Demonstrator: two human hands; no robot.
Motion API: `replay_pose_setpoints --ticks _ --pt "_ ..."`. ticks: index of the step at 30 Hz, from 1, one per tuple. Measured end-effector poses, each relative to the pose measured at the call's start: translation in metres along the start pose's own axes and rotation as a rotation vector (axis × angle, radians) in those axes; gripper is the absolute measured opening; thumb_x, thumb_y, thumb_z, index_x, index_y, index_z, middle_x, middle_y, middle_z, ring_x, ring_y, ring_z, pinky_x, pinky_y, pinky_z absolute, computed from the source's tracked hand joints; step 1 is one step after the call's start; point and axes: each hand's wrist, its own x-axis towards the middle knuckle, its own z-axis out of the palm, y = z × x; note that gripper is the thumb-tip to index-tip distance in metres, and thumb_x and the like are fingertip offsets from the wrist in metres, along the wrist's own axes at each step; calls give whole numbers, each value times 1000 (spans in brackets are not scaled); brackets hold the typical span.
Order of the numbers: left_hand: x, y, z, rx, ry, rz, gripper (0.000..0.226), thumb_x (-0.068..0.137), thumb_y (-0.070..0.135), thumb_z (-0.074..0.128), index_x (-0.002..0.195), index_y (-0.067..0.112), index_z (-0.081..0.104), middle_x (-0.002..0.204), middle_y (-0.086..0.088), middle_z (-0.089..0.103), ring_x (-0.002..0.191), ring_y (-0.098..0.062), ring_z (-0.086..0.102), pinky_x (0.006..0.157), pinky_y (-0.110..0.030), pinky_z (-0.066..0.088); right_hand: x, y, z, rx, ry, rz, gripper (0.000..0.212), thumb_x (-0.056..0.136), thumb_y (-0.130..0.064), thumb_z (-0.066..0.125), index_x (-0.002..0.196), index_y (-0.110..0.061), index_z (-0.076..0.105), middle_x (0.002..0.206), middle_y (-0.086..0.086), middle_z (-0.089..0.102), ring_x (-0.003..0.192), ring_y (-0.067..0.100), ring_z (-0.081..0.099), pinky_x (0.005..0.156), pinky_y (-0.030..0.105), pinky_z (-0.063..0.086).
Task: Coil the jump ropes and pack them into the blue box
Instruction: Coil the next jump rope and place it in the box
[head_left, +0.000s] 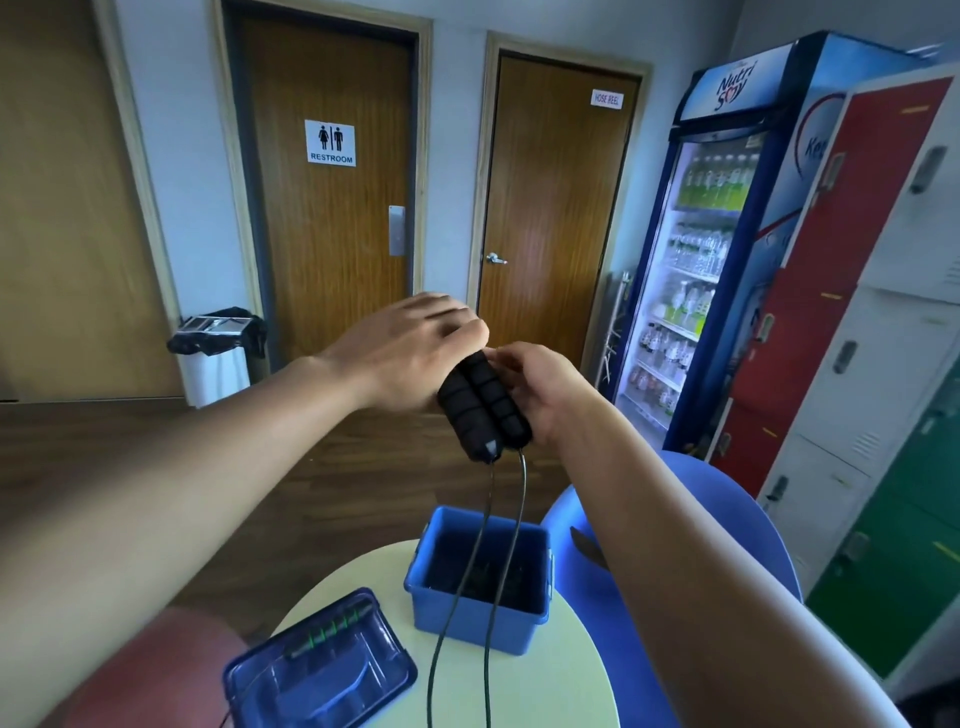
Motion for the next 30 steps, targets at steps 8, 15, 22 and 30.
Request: replay_pose_setpoints --ticks 8,15,22,30 --pt "-12 -17 12 59 -78 -258 45 76 28 71 115 10 59 111 -13 56 104 -33 51 76 -50 55 13 22 -18 -154 -131 -17 45 101 -47 46 125 -12 61 105 10 75 87 26 73 78 38 53" --pt "-1 -17 37 230 -240 -320 54 83 42 62 123 8 51 110 -12 65 120 -32 54 121 -50 20 19 25 -30 -207 -187 -103 36 105 -39 43 127 -16 58 79 4 70 62 16 63 55 28 48" --pt "14 5 46 -100 -261 -622 30 85 46 61 100 27 44 65 7 56 55 -14 58 49 -28 47 23 3 -42 -339 -64 -228 41 101 -51 46 125 -20 59 104 10 71 59 16 64 51 26 51" --pt "51 23 68 -1467 140 -1475 19 85 23 67 99 12 60 72 -7 60 58 -24 62 63 -38 55 34 21 -75 -492 -79 -350 28 105 -32 45 100 -14 66 67 -1 57 56 12 57 54 23 49"
